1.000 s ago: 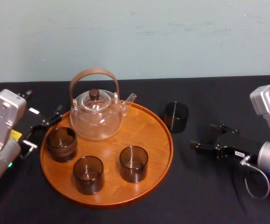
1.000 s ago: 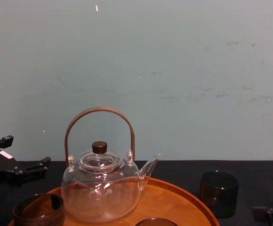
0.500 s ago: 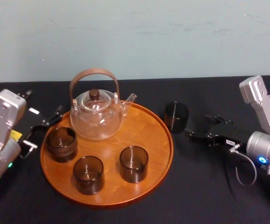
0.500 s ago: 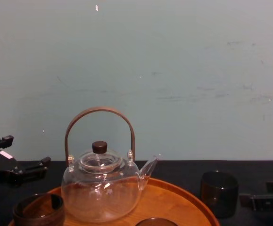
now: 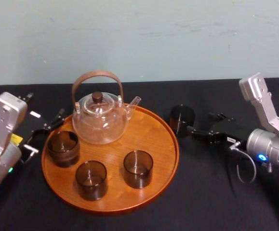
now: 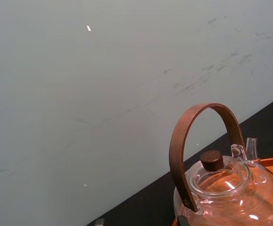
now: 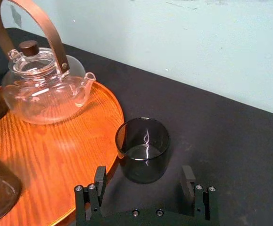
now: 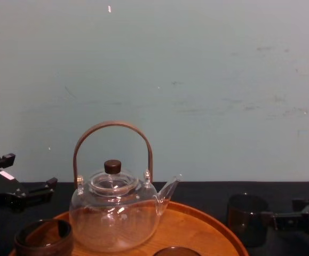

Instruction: Pick up the glass from the table and place it on the tray.

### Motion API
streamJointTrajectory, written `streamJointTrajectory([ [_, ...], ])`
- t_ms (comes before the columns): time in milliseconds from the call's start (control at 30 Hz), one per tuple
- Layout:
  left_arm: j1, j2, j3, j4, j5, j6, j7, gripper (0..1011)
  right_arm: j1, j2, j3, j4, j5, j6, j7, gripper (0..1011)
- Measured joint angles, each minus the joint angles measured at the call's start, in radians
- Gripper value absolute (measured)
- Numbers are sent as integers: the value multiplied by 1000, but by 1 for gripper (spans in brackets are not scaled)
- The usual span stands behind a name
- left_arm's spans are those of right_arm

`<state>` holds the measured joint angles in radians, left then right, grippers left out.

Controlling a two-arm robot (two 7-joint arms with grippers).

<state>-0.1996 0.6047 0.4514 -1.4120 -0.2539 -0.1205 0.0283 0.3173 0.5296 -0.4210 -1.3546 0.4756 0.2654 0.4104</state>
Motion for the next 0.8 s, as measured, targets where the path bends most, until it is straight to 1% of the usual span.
streamJointTrajectory([
  [333,0,0,0,0,0,0,0,1001,43,-45,-9,59,-46,5,0,1002],
  [800,0,0,0,0,0,0,0,1001,96,-90,-16,134,-86,15,21,1002],
])
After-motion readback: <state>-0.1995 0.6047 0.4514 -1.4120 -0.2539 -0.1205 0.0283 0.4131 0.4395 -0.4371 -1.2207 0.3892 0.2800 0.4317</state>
